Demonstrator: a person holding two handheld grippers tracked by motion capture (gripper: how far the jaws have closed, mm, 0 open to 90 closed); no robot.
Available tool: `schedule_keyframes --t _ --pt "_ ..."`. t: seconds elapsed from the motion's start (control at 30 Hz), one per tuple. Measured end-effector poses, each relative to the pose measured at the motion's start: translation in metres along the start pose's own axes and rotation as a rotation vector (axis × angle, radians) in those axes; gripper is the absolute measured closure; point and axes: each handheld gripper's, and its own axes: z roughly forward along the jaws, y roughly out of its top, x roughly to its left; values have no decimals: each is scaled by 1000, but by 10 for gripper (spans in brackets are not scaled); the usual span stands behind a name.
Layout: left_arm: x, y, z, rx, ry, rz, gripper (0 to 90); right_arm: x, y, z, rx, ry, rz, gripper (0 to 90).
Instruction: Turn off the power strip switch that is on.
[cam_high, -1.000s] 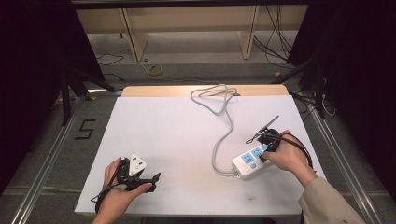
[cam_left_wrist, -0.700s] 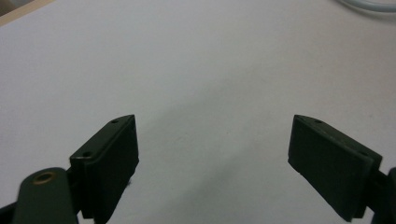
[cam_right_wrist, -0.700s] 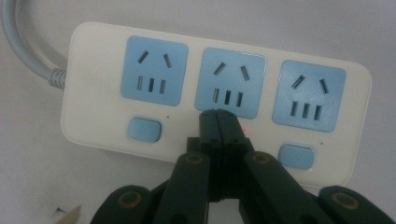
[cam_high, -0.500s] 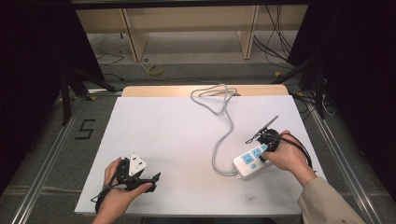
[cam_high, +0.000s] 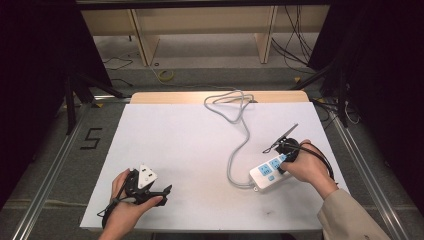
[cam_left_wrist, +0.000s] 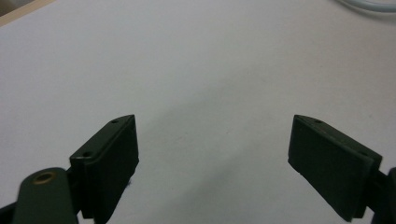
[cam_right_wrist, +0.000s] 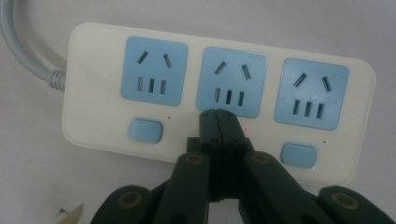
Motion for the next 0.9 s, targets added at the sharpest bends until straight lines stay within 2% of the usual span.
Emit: schedule_keyframes --t 0.43,0.63,0.9 --pt "0 0 0 -2 -2 -3 157 -1 1 0 9 10 9 900" --pt "0 0 0 -1 -3 -2 157 0 2 0 5 -8 -4 900" --pt "0 0 0 -2 0 -4 157 0 2 0 9 -5 0 900"
